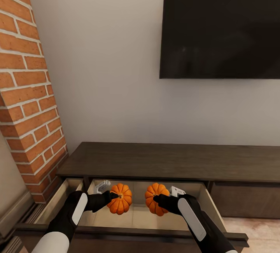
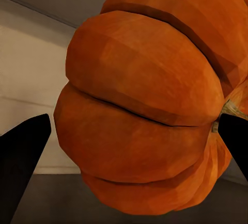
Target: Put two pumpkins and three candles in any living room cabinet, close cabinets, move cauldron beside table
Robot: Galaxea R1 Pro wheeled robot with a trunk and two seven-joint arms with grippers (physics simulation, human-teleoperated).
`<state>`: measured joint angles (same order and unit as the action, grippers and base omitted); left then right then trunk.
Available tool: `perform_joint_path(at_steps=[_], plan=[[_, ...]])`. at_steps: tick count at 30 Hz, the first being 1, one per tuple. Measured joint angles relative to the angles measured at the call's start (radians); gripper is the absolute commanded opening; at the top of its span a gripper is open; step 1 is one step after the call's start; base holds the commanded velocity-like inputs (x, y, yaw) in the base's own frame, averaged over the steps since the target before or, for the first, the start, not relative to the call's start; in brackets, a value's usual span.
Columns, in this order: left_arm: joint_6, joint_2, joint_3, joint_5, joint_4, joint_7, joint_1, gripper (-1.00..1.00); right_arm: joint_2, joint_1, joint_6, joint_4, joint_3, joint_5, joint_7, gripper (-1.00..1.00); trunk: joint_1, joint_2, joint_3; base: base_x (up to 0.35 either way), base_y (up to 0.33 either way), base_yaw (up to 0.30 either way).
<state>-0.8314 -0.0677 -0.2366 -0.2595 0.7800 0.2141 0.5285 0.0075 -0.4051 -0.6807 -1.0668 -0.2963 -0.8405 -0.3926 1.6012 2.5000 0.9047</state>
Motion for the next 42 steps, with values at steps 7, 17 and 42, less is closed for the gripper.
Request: perform_joint_path(at_steps=[7, 17, 42], plan=[[-0.001, 0.000, 0.000, 0.002, 0.000, -0.001, 0.000, -1.00, 0.000, -0.005, -0.001, 0.022, 0.000, 0.001, -0.002, -1.00, 0.001, 0.000, 0.008, 0.000, 0.000, 0.000], [0.000, -0.001, -0.001, 0.009, -0.002, -0.023, 0.000, -1.00, 0.000, -0.021, 0.010, 0.061, 0.000, 0.000, -0.006, -1.00, 0.005, 0.003, 0.046, 0.000, 0.000, 0.000], [0.054, -0.018, -0.003, -0.003, -0.002, -0.065, 0.000, -1.00, 0.026, -0.045, 0.199, 0.151, -0.074, -0.001, -0.004, -1.00, 0.014, 0.008, 0.124, 0.000, 0.000, 0.000]])
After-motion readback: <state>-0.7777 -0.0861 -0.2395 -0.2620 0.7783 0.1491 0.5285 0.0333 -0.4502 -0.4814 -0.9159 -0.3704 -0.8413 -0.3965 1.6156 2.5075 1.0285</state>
